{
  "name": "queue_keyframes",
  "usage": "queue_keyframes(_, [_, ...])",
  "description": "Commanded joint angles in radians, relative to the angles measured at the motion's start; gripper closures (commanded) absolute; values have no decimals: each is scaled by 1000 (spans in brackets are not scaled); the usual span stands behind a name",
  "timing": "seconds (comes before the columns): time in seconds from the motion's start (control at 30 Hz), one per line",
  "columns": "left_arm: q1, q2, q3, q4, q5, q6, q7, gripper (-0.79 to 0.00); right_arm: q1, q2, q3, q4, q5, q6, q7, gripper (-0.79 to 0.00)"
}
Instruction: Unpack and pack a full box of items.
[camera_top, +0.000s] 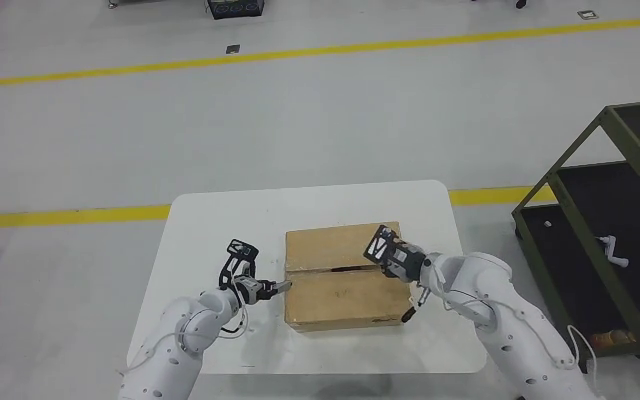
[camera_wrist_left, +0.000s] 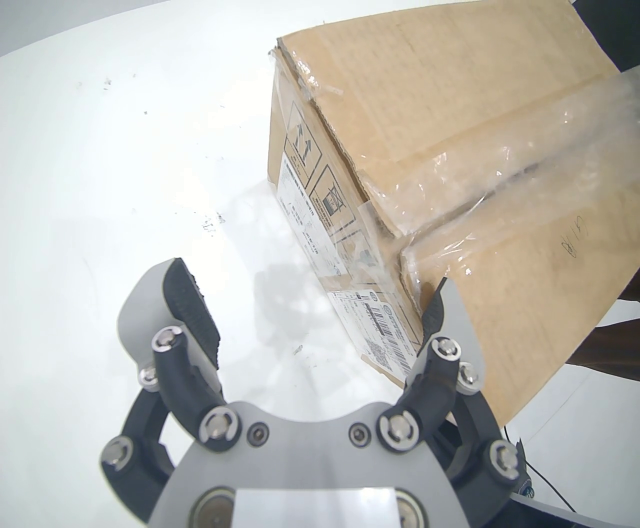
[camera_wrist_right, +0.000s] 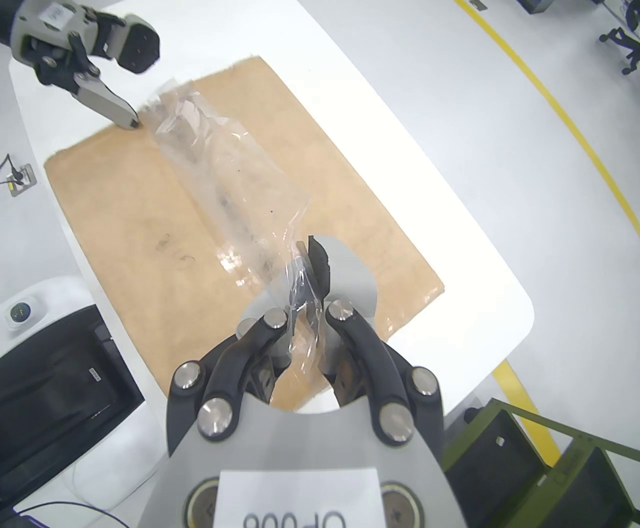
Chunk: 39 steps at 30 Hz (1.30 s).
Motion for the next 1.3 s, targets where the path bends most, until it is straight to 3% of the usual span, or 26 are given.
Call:
queue_keyframes(0.0, [-1,1,1,1,-1,-2,-2,-785,-10,3,7,-1,-19,-4,6,0])
queue_keyframes(0.97, [-1,10,19,-7,-13,6,12,-785,-11,2,-12,48,-67,-13,19,0])
queue_keyframes(1.27, [3,13,18,-11,-17,14,20,-785,-25,0,-40,36,-208,41,18,0])
